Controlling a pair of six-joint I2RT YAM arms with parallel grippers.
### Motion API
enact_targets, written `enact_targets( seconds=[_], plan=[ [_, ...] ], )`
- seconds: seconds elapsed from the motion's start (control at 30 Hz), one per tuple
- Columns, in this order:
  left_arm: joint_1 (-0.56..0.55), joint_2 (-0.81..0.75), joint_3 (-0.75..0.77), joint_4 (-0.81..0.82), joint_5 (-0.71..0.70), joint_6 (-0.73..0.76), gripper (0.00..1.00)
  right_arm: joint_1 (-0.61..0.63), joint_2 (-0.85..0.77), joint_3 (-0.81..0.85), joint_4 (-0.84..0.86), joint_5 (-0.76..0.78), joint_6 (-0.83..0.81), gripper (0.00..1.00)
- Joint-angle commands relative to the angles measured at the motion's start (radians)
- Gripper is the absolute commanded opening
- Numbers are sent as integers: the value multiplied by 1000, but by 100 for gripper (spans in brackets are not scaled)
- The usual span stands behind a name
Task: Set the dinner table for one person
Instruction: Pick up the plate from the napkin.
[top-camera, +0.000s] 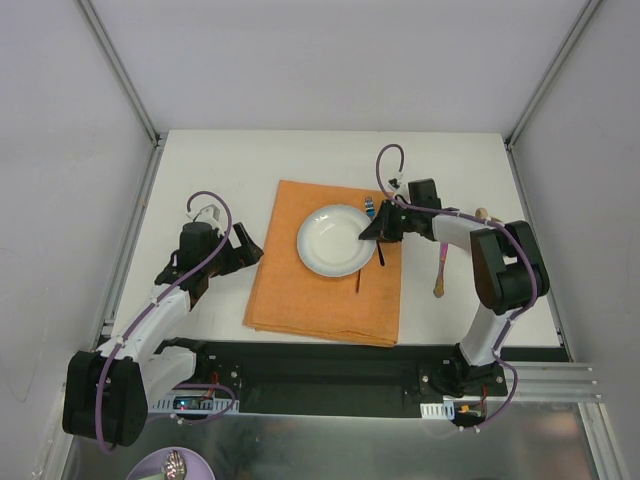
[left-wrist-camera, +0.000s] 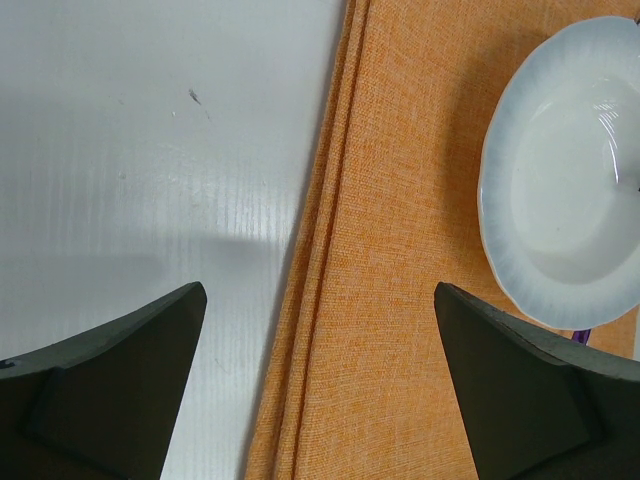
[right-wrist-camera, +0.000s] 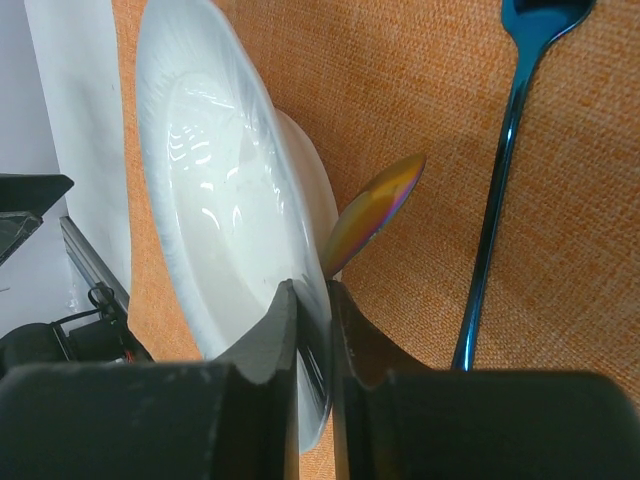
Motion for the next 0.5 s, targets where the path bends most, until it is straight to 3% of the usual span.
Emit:
enact_targets(
  seconds=[0.0, 0.27, 0.4, 0.47],
  plan=[
    [-11, -2, 5, 3, 5, 11, 99, 13, -44, 4, 23, 24, -32, 1],
    [-11, -3, 7, 3, 7, 11, 99, 13, -61, 69, -80, 62, -64, 1],
    [-11, 2, 7, 3, 10, 11, 99, 13, -34, 66, -92, 78, -69, 22],
    [-11, 0, 7, 3, 8, 11, 100, 13, -29, 55, -85, 81, -66, 27]
  ],
)
